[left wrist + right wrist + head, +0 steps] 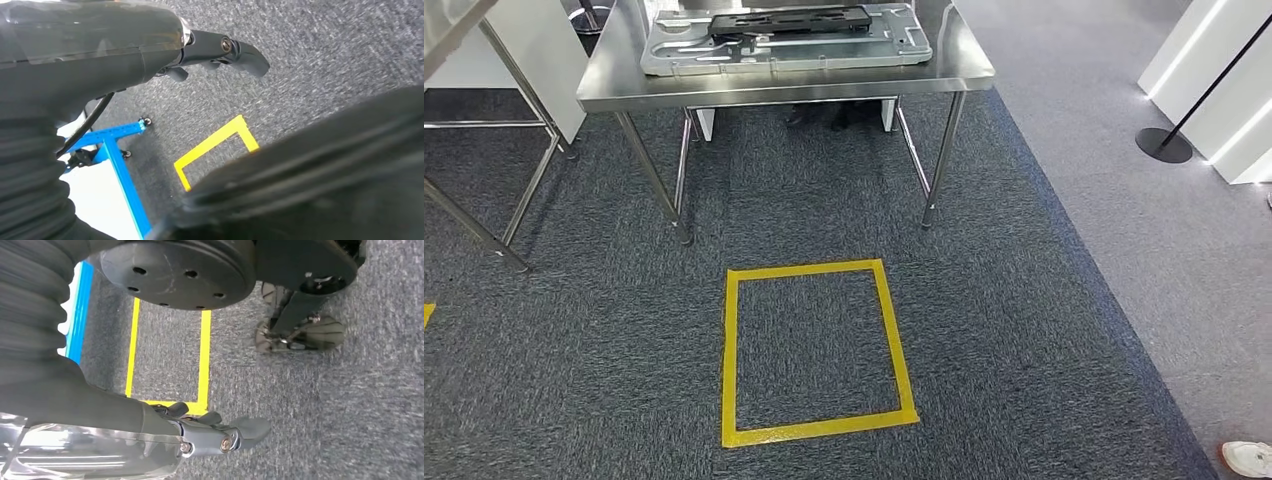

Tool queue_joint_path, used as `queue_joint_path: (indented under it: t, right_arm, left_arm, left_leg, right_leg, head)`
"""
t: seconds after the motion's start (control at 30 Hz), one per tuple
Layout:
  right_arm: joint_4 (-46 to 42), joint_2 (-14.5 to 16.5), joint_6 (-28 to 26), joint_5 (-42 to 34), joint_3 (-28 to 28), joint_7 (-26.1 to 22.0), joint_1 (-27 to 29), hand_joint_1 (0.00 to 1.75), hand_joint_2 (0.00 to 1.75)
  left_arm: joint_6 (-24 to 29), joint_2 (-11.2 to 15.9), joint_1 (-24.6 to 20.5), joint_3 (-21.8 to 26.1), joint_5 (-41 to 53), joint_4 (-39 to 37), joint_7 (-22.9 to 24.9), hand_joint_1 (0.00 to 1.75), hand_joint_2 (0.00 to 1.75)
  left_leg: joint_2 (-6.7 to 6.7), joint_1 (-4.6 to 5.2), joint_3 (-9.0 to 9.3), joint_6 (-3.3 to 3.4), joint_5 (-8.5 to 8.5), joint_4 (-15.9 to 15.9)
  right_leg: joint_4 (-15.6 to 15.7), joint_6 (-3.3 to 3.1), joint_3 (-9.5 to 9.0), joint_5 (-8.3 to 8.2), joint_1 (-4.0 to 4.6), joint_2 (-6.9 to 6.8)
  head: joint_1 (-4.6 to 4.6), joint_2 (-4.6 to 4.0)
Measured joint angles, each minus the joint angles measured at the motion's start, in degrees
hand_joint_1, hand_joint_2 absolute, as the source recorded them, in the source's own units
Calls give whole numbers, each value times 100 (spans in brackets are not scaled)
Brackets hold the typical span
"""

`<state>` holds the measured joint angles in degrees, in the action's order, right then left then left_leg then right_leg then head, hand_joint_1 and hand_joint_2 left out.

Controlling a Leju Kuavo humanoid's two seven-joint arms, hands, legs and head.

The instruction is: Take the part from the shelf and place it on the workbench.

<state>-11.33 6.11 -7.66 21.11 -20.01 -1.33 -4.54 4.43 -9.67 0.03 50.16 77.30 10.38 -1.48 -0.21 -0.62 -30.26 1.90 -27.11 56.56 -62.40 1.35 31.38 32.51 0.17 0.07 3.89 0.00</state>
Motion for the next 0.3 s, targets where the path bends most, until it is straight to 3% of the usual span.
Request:
queue_joint_path:
  t: [0.07, 0.1, 0.13, 0.17, 0.23, 0.3]
  right_arm:
    - [-1, 5, 5, 78, 13, -14, -23, 0, 175]
    - [-2, 6, 58, 115, 22, -21, -37, 0, 175]
    - [-2, 7, 133, 143, 31, -26, -46, 0, 175]
    - [-1, 8, 217, 160, 38, -27, -49, 0, 175]
    - [2, 7, 342, 177, 56, -25, -31, 0, 175]
    - [9, 7, 392, 178, 81, -21, 9, 0, 175]
  left_arm:
    - [19, -10, -49, 5, -68, 0, 137, 0, 175]
    - [9, -15, -74, 15, -124, 0, 219, 0, 175]
    - [-6, -20, -98, 29, -175, 0, 288, 0, 175]
    - [-24, -26, -119, 48, -216, 0, 341, 0, 175]
    - [-46, -38, -148, 80, -253, 0, 399, 0, 175]
    - [-57, -38, -158, 93, -282, 2, 422, 0, 175]
  left_leg:
    - [10, 2, -30, 18, 13, 4]
    - [12, 3, -38, 19, 16, 8]
    - [8, 3, -40, 16, 18, 14]
    - [0, 3, -36, 12, 19, 21]
    - [-17, 8, -30, -10, 17, 40]
    - [-27, 24, -49, -47, 16, 67]
  right_leg:
    - [-756, 43, 304, 374, -7, -2]
    - [-994, 56, 382, 440, -11, -2]
    - [-1027, 61, 366, 393, -19, -3]
    - [-837, 60, 252, 240, -31, -3]
    - [-53, 44, -125, -160, -56, 2]
    - [474, 16, -336, -328, -56, 12]
  head:
    - [0, 0]
    - [0, 0]
    - [0, 0]
    - [0, 0]
    - [0, 0]
    - [0, 0]
